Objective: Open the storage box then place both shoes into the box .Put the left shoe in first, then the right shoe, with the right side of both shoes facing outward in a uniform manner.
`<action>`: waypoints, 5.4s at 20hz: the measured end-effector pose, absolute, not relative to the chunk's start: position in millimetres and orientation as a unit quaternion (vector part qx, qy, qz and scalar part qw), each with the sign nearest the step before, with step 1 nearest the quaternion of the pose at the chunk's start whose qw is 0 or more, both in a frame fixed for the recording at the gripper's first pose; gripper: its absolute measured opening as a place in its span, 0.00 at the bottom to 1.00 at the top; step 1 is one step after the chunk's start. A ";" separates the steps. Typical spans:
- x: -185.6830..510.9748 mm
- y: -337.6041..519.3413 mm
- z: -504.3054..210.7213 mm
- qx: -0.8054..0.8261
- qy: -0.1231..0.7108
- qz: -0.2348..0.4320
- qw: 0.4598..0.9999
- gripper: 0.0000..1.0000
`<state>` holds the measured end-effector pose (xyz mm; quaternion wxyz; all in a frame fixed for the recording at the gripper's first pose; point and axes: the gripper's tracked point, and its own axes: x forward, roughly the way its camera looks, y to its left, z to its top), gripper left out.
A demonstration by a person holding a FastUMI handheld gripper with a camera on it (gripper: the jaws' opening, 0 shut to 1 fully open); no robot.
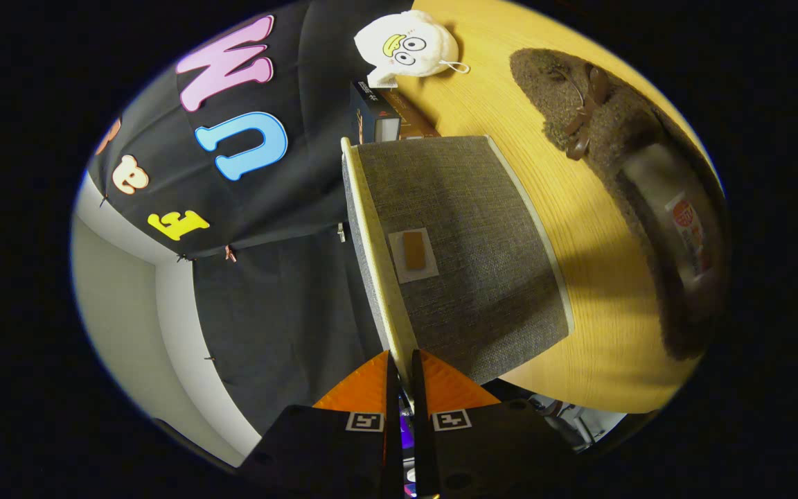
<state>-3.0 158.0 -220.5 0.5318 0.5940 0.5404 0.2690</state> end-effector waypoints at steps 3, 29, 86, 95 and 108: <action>-2.4 160.7 -217.0 0.573 0.531 0.288 0.554 0.07; -2.2 381.0 -69.9 0.441 0.455 0.446 0.632 0.05; 12.7 -27.1 -296.8 -0.034 0.446 0.060 0.892 0.99; 48.4 -30.5 -351.8 -0.047 0.490 0.086 0.866 0.98; 65.1 -10.5 -377.0 0.068 0.545 0.136 0.825 0.28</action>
